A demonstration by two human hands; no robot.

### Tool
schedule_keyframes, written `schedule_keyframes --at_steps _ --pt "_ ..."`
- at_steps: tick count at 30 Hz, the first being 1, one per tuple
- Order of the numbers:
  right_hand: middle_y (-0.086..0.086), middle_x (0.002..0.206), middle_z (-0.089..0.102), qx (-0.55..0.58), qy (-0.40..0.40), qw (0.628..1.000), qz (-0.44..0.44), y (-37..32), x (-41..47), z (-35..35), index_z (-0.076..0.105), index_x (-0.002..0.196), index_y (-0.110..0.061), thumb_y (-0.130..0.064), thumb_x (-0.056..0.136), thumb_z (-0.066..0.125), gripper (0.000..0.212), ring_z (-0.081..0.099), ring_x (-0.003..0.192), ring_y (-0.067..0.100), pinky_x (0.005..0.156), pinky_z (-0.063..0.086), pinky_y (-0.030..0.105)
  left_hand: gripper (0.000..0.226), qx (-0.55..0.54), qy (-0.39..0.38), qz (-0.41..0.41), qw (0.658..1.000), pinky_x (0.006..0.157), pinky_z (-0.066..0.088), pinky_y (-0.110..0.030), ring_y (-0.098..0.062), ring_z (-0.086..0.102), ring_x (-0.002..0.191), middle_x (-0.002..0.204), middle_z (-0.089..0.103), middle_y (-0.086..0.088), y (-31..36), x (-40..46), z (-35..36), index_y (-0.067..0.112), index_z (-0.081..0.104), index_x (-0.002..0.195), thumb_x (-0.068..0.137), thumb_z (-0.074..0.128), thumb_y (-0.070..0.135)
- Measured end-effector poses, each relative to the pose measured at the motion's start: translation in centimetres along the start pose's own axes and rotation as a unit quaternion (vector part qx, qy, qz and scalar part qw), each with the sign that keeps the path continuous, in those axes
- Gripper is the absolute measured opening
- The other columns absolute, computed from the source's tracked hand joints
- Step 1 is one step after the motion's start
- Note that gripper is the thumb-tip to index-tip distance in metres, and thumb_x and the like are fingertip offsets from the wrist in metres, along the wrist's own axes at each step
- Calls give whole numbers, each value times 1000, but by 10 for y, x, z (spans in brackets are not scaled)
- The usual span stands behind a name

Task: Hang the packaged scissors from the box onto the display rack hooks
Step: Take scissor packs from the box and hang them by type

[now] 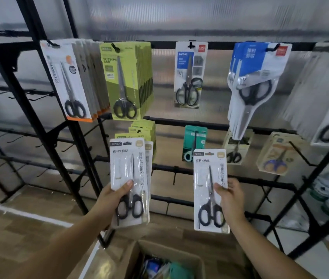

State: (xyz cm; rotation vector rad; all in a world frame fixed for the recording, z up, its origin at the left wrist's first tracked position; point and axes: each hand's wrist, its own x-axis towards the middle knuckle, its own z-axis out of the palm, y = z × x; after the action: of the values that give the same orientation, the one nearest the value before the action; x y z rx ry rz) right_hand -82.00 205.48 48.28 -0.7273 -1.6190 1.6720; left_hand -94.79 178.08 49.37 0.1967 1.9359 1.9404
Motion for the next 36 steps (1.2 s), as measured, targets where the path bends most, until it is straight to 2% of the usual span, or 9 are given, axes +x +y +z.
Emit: schedule_keyframes --at_steps 7,12,15,17,20,24,28,33,36 --pt "0 80 65 17 63 998 -12 -8 8 -49 55 79 -15 7 83 60 23 62 71 15 63 52 23 43 2 -72 -8 997 76 55 -40 -36 67 83 90 71 -24 9 1 50 12 72 97 70 69 46" --pt "3 80 64 33 115 992 -30 -17 13 -79 54 79 -12 9 82 60 22 60 72 16 67 49 26 45 -8 -99 -30 995 42 45 -21 -20 54 48 70 66 -19 24 6 92 8 72 88 64 72 46" --pt "6 80 63 33 151 987 -45 -24 17 -98 55 85 -5 10 82 60 16 60 68 13 60 49 16 42 -43 -143 -27 988 51 54 -23 -23 68 67 87 74 -9 33 7 116 14 71 97 66 73 42" --pt "6 81 63 32 166 984 -52 -28 19 -111 56 88 -1 11 81 60 14 62 66 10 63 49 21 40 -47 -164 -23 985 56 55 -26 -26 71 79 97 73 -12 38 8 130 17 71 99 67 73 42" --pt "7 84 65 22 195 979 -52 -32 21 -131 58 87 -5 7 81 62 14 62 76 21 73 47 31 35 -24 -159 -21 987 58 50 -32 -32 60 68 89 64 -28 47 8 145 17 74 87 66 75 45" --pt "16 93 64 42 234 970 -46 -37 22 -152 57 102 8 7 82 60 21 61 83 28 76 48 35 34 -41 -189 -3 981 76 52 -42 -34 66 87 99 72 -16 54 9 160 20 73 96 69 73 40" --pt "11 91 67 63 272 957 -71 -49 14 -167 58 92 -6 6 82 60 16 63 75 20 65 51 27 43 -43 -192 19 980 90 52 -44 -30 66 101 107 71 -10 56 12 169 16 64 115 77 68 35" --pt "-5 103 68 75 225 953 -187 -115 27 -177 52 125 -18 9 84 56 49 67 92 13 77 56 27 45 -17 -187 11 982 67 48 -37 -34 55 78 93 64 -28 78 15 181 2 65 107 79 66 37" --pt "-14 108 65 7 185 956 -226 -167 49 -180 50 130 -35 1 87 55 56 65 93 0 77 54 18 52 -5 -200 29 979 54 44 -28 -24 52 54 87 59 -24 97 16 190 1 64 107 78 64 44"
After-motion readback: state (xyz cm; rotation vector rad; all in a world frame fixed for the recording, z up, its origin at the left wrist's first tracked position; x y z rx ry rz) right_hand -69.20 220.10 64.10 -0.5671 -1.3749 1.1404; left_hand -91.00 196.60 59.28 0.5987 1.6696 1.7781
